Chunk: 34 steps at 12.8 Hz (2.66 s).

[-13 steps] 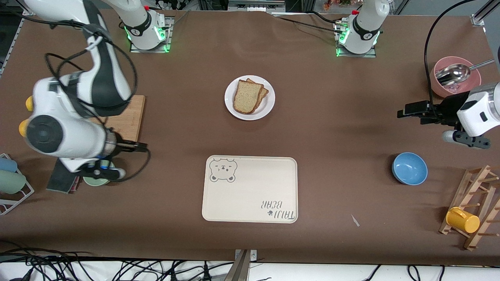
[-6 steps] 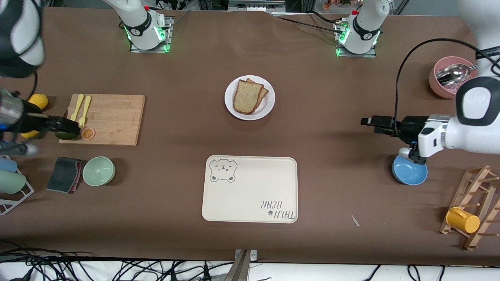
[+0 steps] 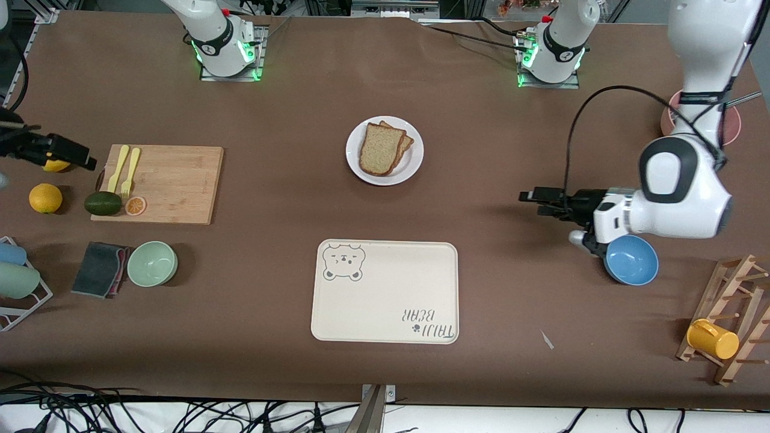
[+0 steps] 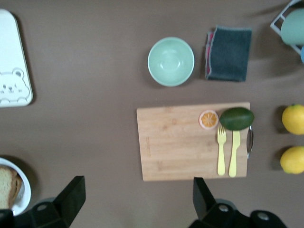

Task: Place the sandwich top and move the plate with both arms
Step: 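Move the left gripper to the rim of the white plate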

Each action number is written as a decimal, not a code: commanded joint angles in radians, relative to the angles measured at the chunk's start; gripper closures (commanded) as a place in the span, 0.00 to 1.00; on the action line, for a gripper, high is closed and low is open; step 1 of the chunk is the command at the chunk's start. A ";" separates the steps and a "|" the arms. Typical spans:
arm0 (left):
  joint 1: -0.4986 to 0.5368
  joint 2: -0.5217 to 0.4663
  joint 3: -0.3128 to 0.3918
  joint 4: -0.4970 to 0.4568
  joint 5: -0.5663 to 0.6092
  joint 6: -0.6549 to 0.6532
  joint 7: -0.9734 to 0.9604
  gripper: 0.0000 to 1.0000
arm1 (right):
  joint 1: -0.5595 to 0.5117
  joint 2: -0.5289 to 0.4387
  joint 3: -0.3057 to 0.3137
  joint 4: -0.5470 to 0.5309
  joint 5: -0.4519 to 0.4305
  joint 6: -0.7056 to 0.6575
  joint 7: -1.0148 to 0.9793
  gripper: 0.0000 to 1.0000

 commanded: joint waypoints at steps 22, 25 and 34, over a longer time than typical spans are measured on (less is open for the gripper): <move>-0.060 0.132 -0.314 -0.342 -0.576 0.440 0.435 0.01 | 0.004 -0.058 0.051 -0.081 -0.003 0.057 0.014 0.00; -0.058 0.140 -0.316 -0.360 -0.611 0.395 0.429 0.06 | 0.004 -0.058 0.049 -0.083 -0.003 0.057 0.012 0.00; -0.115 0.166 -0.329 -0.358 -0.682 0.401 0.441 0.11 | 0.002 -0.058 0.048 -0.083 -0.001 0.057 0.000 0.00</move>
